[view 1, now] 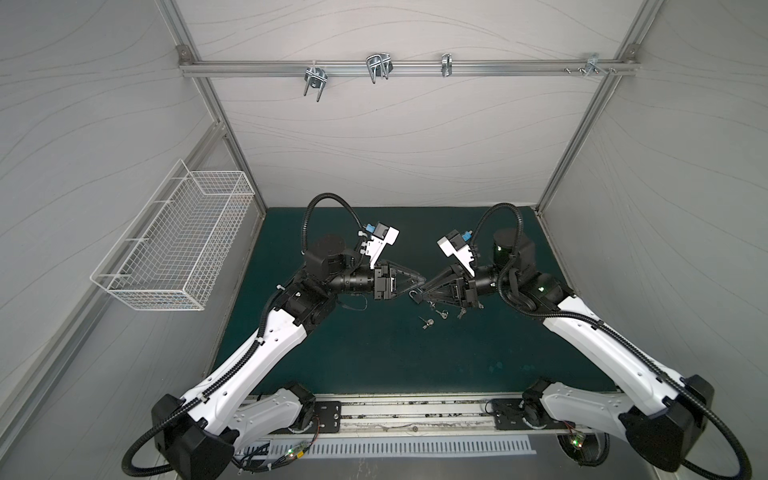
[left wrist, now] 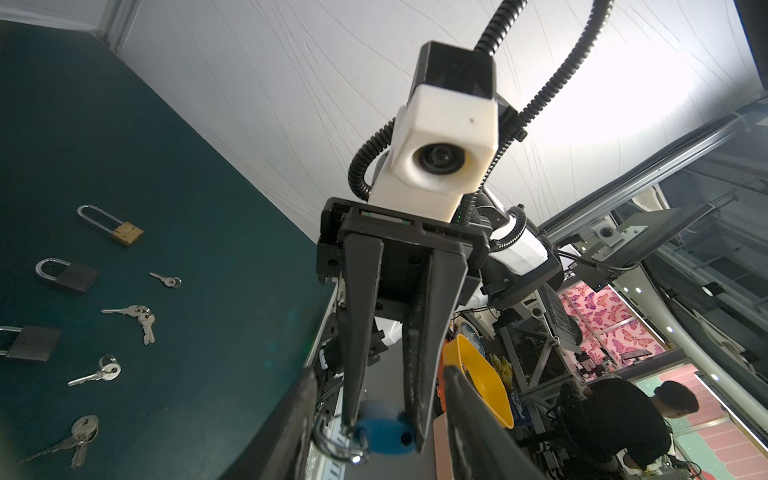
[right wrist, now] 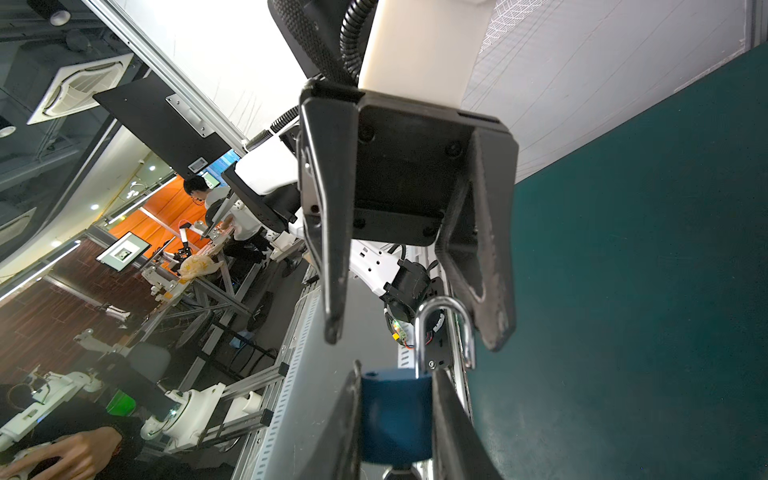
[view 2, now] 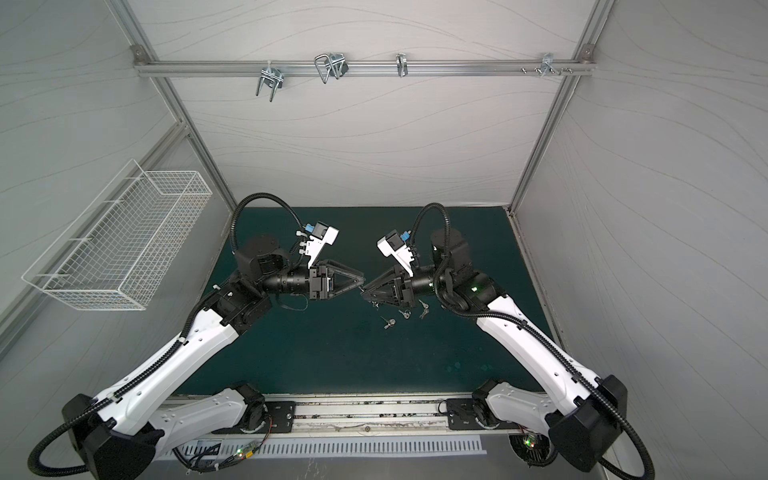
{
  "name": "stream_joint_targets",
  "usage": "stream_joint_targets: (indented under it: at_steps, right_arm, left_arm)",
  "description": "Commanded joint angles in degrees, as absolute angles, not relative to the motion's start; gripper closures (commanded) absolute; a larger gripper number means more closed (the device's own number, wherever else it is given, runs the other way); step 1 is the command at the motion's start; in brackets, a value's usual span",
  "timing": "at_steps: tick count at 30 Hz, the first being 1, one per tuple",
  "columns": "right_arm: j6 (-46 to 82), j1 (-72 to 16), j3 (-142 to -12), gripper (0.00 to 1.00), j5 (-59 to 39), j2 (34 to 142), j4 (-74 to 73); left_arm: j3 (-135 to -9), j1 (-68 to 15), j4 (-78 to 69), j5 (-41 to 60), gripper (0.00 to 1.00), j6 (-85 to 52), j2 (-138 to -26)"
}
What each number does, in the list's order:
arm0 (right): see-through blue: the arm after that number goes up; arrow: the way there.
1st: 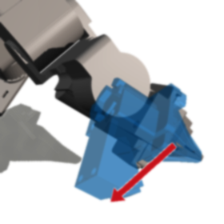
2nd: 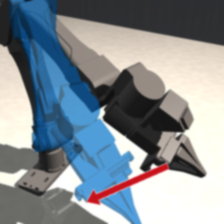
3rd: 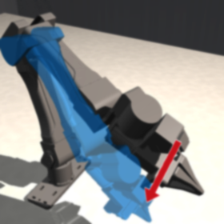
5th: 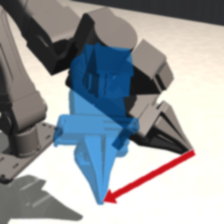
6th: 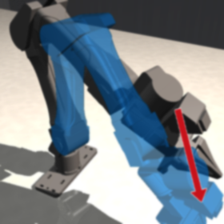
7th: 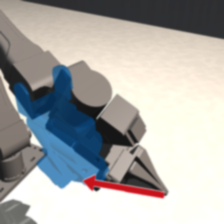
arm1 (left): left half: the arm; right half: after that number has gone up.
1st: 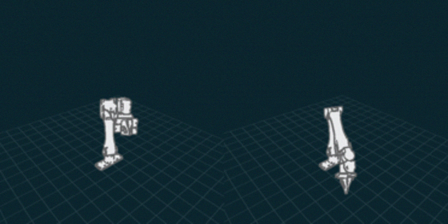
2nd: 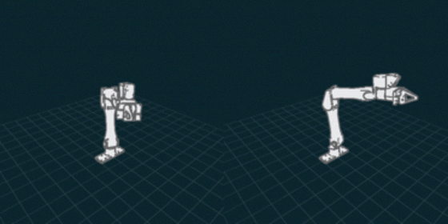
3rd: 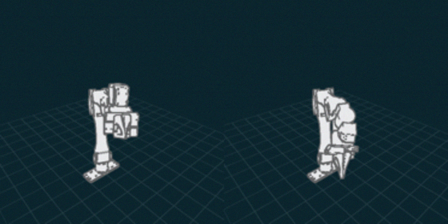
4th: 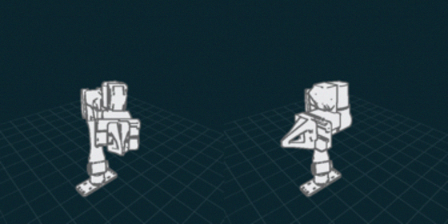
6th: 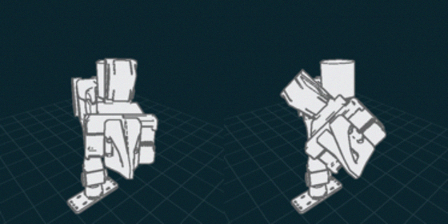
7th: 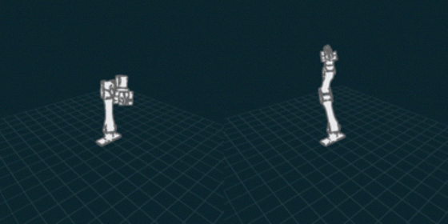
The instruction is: Lock with the key
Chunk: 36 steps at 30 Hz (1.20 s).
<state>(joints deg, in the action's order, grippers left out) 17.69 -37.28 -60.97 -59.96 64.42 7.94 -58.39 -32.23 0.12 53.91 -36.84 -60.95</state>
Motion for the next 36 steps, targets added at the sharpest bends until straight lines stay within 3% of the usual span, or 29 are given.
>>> stream_joint_targets:
  at_steps: [1,15,23,36]
  right_arm:
    - [16.2,-37.4,-60.3,1.00,-55.1,62.5,8.5]
    - [16.8,-36.9,-59.8,1.00,-53.7,60.9,7.5]
    - [14.8,-37.9,-60.3,1.00,-56.9,61.8,9.4]
    - [14.6,-37.8,-60.0,1.00,-55.9,61.3,9.0]
  left_arm:
    - [-59.8,-32.7,-2.9,55.6,0.62,-36.0,-60.1]
    - [-59.5,-32.7,-1.2,54.9,0.69,-35.1,-59.5]
    - [-59.7,-32.7,0.5,51.1,0.58,-34.9,-59.4]
    - [-59.6,-32.7,1.6,51.3,0.73,-34.7,-60.6]
